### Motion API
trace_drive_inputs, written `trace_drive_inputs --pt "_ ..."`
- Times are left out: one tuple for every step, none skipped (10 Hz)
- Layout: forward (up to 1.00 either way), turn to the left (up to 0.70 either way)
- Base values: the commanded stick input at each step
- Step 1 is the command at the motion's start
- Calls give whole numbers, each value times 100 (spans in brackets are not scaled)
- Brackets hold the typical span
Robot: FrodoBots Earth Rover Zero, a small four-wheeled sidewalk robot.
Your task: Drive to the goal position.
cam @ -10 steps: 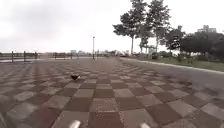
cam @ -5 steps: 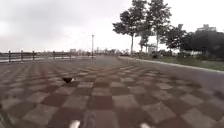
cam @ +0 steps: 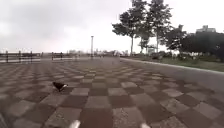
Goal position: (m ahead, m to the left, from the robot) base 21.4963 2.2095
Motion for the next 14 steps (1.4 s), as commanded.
trace_drive_inputs --pt "70 0" --pt "70 0" --pt "70 0" --pt "70 0" --pt "70 0" --pt "70 0" --pt "70 0" --pt "70 0" --pt "70 0" --pt "70 0" --pt "70 0" --pt "70 0" --pt "70 0" --pt "70 0"
